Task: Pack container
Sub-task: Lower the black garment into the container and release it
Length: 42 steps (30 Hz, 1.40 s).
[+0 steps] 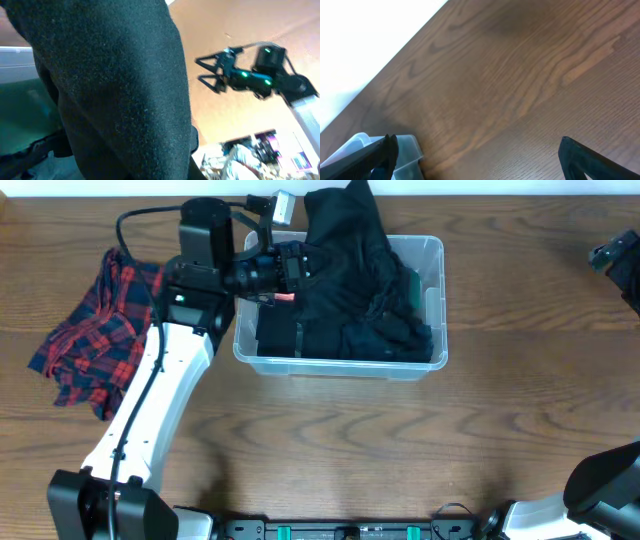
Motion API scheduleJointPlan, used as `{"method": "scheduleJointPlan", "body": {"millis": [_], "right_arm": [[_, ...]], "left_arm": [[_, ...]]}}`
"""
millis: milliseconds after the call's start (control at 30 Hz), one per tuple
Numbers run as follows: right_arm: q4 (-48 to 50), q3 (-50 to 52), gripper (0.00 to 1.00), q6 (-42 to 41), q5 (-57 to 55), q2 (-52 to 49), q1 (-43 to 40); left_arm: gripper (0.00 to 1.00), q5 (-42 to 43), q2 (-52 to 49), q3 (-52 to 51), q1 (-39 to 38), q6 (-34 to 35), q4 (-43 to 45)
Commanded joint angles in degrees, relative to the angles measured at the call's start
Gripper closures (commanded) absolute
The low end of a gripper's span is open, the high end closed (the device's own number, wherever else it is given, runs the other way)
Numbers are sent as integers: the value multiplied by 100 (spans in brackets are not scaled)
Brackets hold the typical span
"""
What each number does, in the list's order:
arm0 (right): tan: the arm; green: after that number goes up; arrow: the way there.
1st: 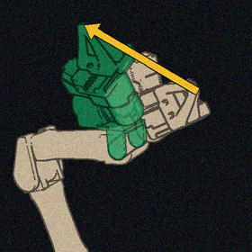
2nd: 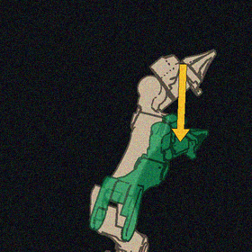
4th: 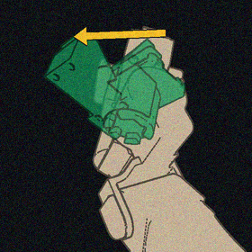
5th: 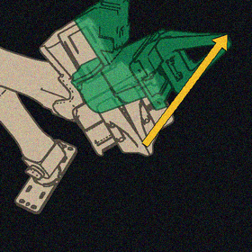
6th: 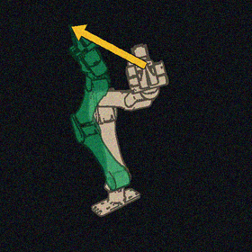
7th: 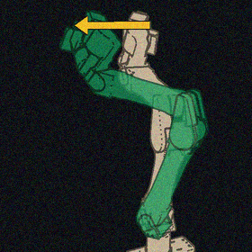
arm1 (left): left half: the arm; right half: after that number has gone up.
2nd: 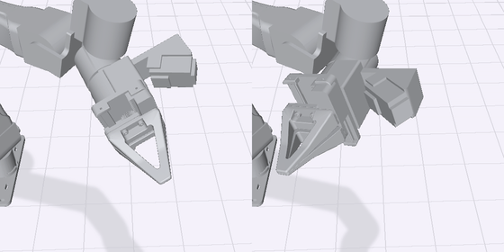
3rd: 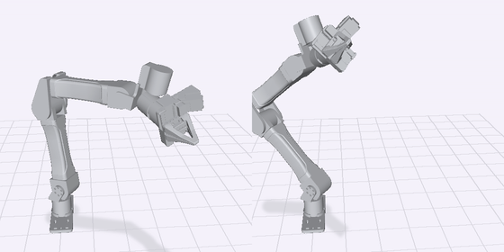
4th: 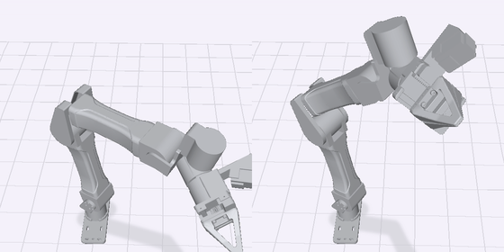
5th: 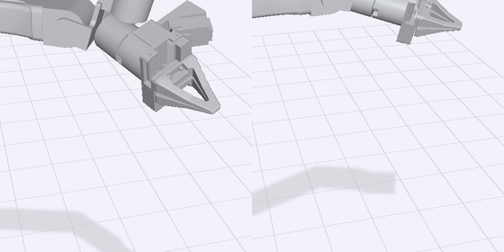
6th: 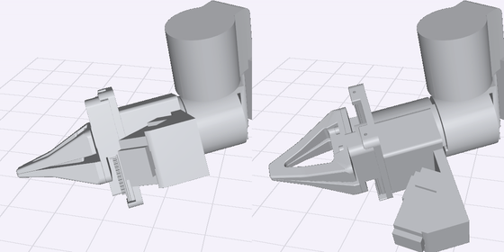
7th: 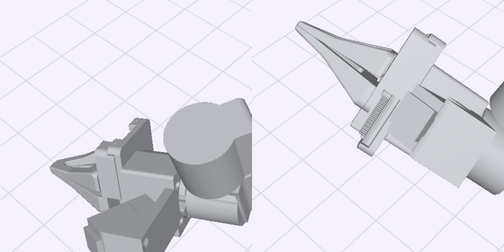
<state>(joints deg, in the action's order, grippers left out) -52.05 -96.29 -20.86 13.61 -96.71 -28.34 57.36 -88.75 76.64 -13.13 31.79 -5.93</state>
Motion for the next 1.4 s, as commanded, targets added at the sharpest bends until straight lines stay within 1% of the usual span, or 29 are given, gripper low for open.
{"method": "scheduleJointPlan", "body": {"millis": [0, 100, 267, 400, 567, 833, 933, 1067, 1367], "right_arm": [[-9, -79, 1, -76, 9, -2, -20], [-9, -79, 1, -76, 9, -2, -20], [-9, -79, 1, -76, 9, -2, -20], [-9, -79, 1, -76, 9, -2, -20], [-9, -79, 1, -76, 9, -2, -20], [-9, -79, 1, -76, 9, -2, -20], [-9, -79, 1, -76, 9, -2, -20], [-9, -79, 1, -76, 9, -2, -20], [-9, -79, 1, -76, 9, -2, -20]], "left_arm": [[94, -658, 74, 223, -195, 341, 219], [94, -911, 2, 223, -380, 553, 518], [94, -944, -116, 223, -485, 1001, 1252], [95, -870, -120, 223, -485, 1056, 1362], [94, -855, -258, 221, -562, 1005, 1091], [94, -815, -820, 216, -909, 920, 1095], [94, -651, -1003, 216, -935, 887, 1075], [94, -553, -1058, 216, -901, 522, 680], [94, -518, -1058, 216, -647, 219, -160]]}}
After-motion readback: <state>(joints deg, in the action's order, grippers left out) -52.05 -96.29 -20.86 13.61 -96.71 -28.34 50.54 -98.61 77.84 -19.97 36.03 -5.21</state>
